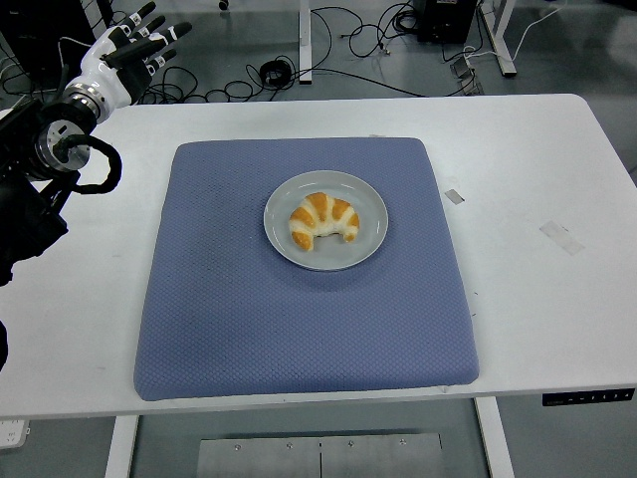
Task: Place the bread on the plate
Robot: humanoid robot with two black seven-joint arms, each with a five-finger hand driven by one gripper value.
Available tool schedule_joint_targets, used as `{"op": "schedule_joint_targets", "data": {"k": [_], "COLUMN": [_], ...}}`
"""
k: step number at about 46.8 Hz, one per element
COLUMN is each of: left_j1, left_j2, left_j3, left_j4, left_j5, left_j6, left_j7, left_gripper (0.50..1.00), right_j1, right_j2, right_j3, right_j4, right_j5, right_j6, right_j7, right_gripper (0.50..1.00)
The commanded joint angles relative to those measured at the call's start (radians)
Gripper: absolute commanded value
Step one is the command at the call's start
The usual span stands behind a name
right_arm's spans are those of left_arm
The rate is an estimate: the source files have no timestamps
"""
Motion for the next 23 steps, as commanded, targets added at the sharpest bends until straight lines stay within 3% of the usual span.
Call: {"op": "schedule_joint_targets", "data": {"k": [1,23], "left_j1": [0.004,0.032], "left_j2": [-0.002,0.001], "left_j3": [-0.003,-0.004], "left_j4": [0.000,0.000], "left_j5": [-0.002,-0.002], "left_j6": [-0.002,-0.023], "left_j7": [-0.006,-0.016], "left_gripper": [0.986,0.986], "right_j1": [0.001,0.004], "right_j2": [0.000,0.000], "right_j3": [0.001,0.001], "right_j4": [0.012,0.012], "right_j5": [0.000,0.000], "right_j6": [0.003,0.003], "right_j7": [0.000,0.000], "right_gripper": [1.000,1.000]}}
